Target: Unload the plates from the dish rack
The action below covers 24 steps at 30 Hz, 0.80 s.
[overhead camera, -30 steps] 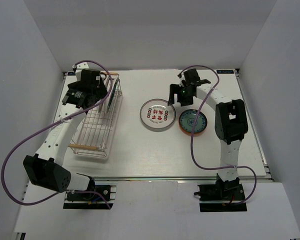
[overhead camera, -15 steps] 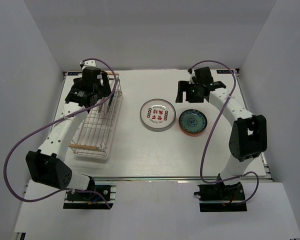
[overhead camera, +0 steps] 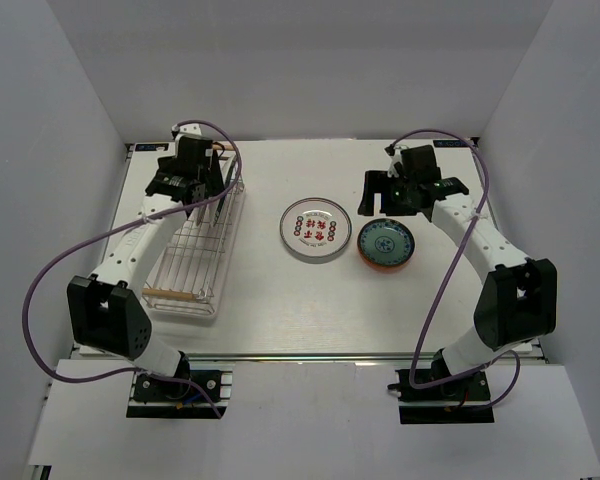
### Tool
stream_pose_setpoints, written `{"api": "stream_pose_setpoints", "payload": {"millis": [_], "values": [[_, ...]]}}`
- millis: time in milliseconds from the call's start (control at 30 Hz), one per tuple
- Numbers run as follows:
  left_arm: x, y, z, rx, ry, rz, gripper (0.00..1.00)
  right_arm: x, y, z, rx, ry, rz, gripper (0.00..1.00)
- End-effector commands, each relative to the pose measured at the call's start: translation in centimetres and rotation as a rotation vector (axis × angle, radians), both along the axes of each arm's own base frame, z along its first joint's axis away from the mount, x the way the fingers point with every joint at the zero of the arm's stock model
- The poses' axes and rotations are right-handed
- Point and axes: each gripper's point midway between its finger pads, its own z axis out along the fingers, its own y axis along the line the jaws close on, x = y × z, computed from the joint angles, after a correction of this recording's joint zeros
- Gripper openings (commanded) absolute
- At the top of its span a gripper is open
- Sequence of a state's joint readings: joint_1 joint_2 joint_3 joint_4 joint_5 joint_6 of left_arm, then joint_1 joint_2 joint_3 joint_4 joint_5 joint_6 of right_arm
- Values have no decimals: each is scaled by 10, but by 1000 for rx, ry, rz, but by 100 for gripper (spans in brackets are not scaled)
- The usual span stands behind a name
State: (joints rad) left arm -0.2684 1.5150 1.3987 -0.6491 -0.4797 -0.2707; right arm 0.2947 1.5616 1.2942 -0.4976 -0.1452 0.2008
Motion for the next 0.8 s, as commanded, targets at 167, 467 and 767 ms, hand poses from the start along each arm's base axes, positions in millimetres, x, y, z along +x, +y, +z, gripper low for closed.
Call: {"api": "stream_pose_setpoints", "payload": {"millis": [167, 467, 767], "values": [[11, 12, 9, 73, -52, 58, 71, -2, 0, 7, 2, -10, 16, 89], [11, 10, 18, 105, -99, 14, 56, -3, 0, 11, 7, -14, 27, 89], [18, 10, 13, 168, -67, -36, 39, -8, -1, 18, 5, -29, 23, 89]]}}
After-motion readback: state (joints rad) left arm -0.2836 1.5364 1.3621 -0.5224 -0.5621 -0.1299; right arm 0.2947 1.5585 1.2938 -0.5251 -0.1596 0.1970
